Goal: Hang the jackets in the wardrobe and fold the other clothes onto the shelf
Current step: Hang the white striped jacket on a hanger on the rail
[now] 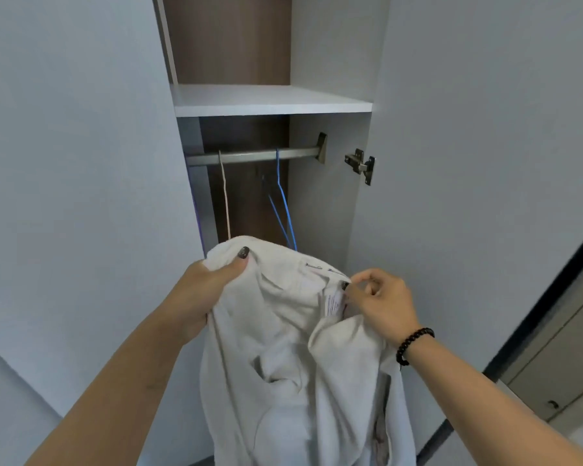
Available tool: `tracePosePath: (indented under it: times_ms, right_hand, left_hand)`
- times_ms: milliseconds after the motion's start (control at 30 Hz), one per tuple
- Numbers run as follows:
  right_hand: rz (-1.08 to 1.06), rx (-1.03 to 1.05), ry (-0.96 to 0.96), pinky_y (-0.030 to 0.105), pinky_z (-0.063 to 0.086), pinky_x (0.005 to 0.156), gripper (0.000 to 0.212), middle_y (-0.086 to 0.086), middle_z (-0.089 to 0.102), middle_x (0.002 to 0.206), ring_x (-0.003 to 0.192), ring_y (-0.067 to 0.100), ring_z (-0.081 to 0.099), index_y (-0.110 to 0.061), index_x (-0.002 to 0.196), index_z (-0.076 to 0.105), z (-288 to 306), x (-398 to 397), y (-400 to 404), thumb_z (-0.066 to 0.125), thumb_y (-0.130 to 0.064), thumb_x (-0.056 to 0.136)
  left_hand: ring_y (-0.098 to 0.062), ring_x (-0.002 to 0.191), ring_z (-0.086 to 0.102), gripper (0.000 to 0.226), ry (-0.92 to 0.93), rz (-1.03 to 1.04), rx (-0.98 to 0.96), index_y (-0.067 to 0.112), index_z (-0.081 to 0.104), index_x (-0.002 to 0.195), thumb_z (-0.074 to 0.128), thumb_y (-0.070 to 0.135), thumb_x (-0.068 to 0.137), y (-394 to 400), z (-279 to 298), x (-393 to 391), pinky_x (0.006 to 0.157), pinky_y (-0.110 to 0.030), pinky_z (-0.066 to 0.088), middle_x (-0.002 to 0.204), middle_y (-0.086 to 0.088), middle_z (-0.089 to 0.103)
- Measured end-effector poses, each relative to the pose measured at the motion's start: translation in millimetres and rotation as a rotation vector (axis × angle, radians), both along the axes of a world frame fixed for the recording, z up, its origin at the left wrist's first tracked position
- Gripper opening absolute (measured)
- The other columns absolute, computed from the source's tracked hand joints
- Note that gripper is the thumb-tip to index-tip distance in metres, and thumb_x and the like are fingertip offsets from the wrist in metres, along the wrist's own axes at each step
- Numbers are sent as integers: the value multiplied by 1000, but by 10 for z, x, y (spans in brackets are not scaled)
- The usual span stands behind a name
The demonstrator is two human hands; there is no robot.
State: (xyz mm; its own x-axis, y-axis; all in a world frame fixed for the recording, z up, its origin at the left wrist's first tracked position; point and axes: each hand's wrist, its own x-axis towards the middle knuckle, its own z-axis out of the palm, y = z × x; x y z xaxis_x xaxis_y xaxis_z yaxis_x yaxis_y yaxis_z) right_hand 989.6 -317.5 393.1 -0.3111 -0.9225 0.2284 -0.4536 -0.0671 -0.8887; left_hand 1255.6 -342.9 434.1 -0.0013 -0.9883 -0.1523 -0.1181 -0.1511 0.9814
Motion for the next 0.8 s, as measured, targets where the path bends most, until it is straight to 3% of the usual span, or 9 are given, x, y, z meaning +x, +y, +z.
tracePosePath:
  times_ms: [133,267,333,433,567,667,800]
  right_hand:
    - [34,31,-3,11,35,46,12,-11,44,38,39,3,41,-18,76,65,-402,124,-321,68,-8,81]
    - [-27,117,41,12,35,48,16,-7,53,48,42,4,45,-21,74,64,-964,179,-530,66,-9,84]
    - [-73,209,3,17,42,55,17,2,65,61,55,12,56,-22,72,65,-1230,199,-609,65,-12,86]
    - [-166,273,-120,26,45,62,18,5,70,70,67,22,62,-18,71,66,-1472,243,-809,65,-12,87]
    - [-184,293,-178,23,40,55,20,-4,58,55,54,12,50,-12,68,66,-1506,355,-1202,63,-12,88]
    - [-144,275,-197,25,38,53,21,-1,49,52,51,14,44,-3,71,63,-1363,417,-1583,61,-14,89]
    - [-141,124,-149,23,43,55,13,2,57,60,55,17,50,-15,76,64,-908,514,-2204,60,-16,88]
  left_hand:
    - [-28,106,63,62,83,70,10,15,57,127,69,53,79,-390,116,-79,97,-48,51,118,-9,65]
    - [-28,101,67,46,283,108,46,11,63,119,66,44,86,-809,206,0,93,-48,53,112,-13,68]
    - [-28,100,66,41,377,90,44,8,65,116,66,38,89,-1031,285,76,93,-46,52,111,-14,67]
    - [-28,101,65,43,359,54,36,7,63,120,67,36,89,-1281,371,120,92,-43,53,114,-15,67]
    - [-33,109,63,49,295,36,21,8,59,126,66,39,89,-1476,480,103,99,-50,50,121,-18,63]
    - [-33,107,63,48,213,40,8,12,59,123,64,44,88,-1617,597,96,97,-52,51,118,-17,64]
    - [-27,94,67,33,150,32,-9,18,63,105,68,44,86,-1768,630,13,84,-44,57,105,-12,68]
